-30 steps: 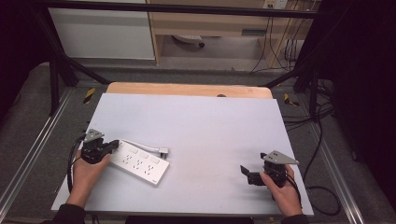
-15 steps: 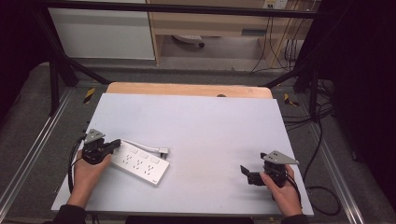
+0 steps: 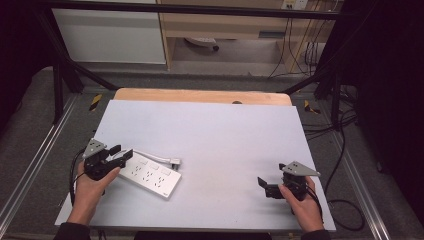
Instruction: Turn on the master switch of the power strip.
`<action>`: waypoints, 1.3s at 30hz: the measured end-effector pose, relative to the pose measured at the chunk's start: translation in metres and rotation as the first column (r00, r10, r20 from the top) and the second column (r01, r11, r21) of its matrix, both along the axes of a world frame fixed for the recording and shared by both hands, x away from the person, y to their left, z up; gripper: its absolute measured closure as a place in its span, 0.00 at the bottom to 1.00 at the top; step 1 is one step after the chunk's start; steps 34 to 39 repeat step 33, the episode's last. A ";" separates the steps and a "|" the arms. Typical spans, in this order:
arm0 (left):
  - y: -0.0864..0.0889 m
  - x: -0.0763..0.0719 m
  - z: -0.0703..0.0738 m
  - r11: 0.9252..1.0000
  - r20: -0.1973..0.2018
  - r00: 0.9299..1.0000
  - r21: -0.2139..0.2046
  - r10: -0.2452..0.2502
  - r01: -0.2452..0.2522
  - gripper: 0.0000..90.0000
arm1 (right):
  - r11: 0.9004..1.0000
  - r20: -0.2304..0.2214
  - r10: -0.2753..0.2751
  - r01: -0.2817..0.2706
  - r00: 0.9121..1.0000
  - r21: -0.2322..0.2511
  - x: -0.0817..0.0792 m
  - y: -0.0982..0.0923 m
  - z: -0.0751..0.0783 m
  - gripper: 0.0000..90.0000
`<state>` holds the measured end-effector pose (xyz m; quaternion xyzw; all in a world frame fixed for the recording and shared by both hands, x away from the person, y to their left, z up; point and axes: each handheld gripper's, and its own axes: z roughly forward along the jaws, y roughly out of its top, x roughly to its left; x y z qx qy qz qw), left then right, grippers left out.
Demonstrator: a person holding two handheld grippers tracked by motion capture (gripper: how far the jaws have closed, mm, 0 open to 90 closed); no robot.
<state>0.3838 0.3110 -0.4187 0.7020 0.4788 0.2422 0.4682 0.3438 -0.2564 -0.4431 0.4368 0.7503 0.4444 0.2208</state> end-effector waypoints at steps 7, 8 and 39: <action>0.004 -0.014 0.005 0.998 0.059 0.998 -0.050 -0.025 0.028 0.24 | 1.000 0.003 -0.001 0.001 1.000 0.000 0.000 -0.001 0.000 0.03; 0.005 -0.017 0.005 0.998 0.073 0.997 -0.050 -0.030 0.033 0.21 | 1.000 0.003 -0.002 0.002 1.000 -0.001 0.000 -0.001 0.000 0.03; 0.037 -0.057 -0.008 0.996 0.061 0.998 -0.082 0.030 -0.025 0.13 | 0.989 -0.021 -0.084 0.081 0.996 -0.121 0.018 0.000 -0.011 0.04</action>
